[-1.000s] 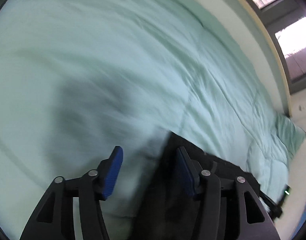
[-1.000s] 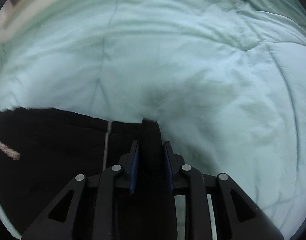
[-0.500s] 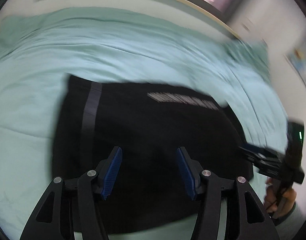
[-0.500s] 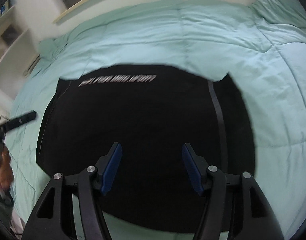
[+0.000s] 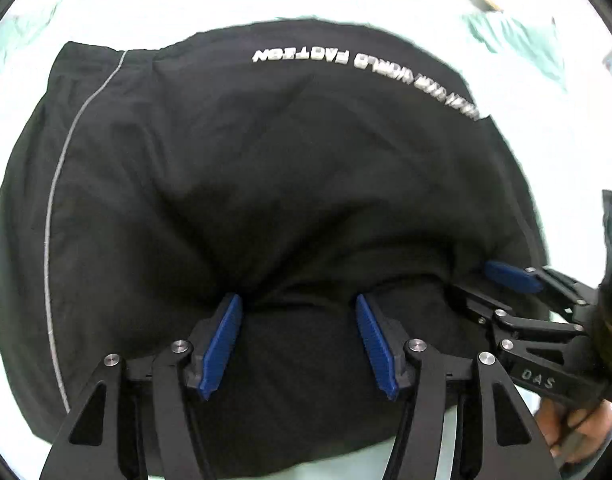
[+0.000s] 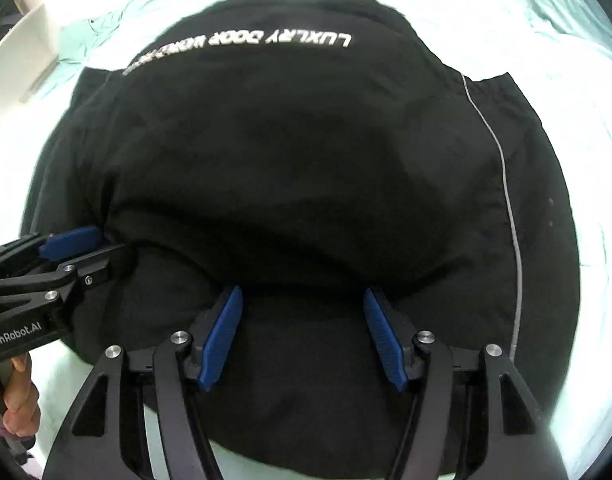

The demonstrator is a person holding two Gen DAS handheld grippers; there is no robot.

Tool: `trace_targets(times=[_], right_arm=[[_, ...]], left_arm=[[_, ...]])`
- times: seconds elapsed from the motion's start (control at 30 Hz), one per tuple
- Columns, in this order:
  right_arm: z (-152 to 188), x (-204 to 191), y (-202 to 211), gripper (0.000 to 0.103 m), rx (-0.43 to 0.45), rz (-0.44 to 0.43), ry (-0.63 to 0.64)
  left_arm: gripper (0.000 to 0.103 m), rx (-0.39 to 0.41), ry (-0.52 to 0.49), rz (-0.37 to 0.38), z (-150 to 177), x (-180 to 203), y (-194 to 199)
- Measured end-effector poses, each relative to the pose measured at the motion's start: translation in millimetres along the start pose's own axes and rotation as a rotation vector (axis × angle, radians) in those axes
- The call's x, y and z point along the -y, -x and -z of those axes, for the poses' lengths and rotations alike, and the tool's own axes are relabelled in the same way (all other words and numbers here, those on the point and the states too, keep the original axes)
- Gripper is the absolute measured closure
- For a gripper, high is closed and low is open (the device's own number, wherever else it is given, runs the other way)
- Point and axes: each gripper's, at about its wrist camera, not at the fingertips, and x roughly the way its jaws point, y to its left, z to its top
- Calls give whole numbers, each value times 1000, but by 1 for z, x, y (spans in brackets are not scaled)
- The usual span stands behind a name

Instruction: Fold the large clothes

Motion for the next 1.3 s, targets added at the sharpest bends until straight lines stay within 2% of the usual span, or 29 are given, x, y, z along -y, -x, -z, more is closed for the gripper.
trace_targets(times=[0.07, 0.13, 0.23, 0.3, 0.4, 0.43, 0.5, 0.57, 0.67, 0.73, 0.83, 0.9, 0.97, 1.03, 1.1, 1.17, 1.3], right_arm=[[-14, 3, 25, 38, 64, -43, -13], [-38, 2, 41, 37, 137, -31, -7], [-78, -1, 30, 37, 170, -12, -6], [-97, 0, 4, 37, 136, -18, -19], [-113, 7, -53, 37, 14, -26, -57], [-114, 9, -65, 37, 2, -27, -61], [-115, 9, -70, 37, 2, -19, -49], [-115, 10, -67, 37, 0, -21, -46], [-107, 16, -40, 37, 23, -56, -54], [-89, 12, -6, 38, 59, -102, -40], [-54, 6, 24, 37, 77, -108, -10], [-38, 1, 27, 37, 65, -98, 7], [-18, -2, 19, 37, 38, -74, 25], [-16, -12, -3, 38, -8, -44, 25], [-14, -8, -23, 37, -31, -58, -19], [-19, -3, -26, 36, -46, -78, -72], [-20, 0, -6, 35, -46, -101, -94]], left_arm=[[41, 29, 0, 47, -7, 0, 23], [41, 93, 11, 63, -23, -2, 43], [41, 134, 102, 119, -50, -17, 48], [41, 126, 158, 120, -67, -31, 34], [41, 32, 223, 62, -83, -56, -11], [41, 13, 240, 71, -87, -61, -22], [41, 7, 245, 68, -92, -65, -32], [41, 9, 201, 43, -96, -57, -28], [41, 29, 160, 50, -92, -47, -11], [41, 31, 146, 80, -78, -41, 5], [41, 67, 102, 131, -50, -38, 41], [41, 72, 78, 145, -30, -34, 51], [41, 48, 53, 114, -10, -32, 49], [41, -1, 80, 56, 5, -36, 30], [41, -37, 115, 15, 10, -45, 3], [41, -25, 146, 25, 11, -50, -5], [41, -22, 185, 78, 8, -57, 17]])
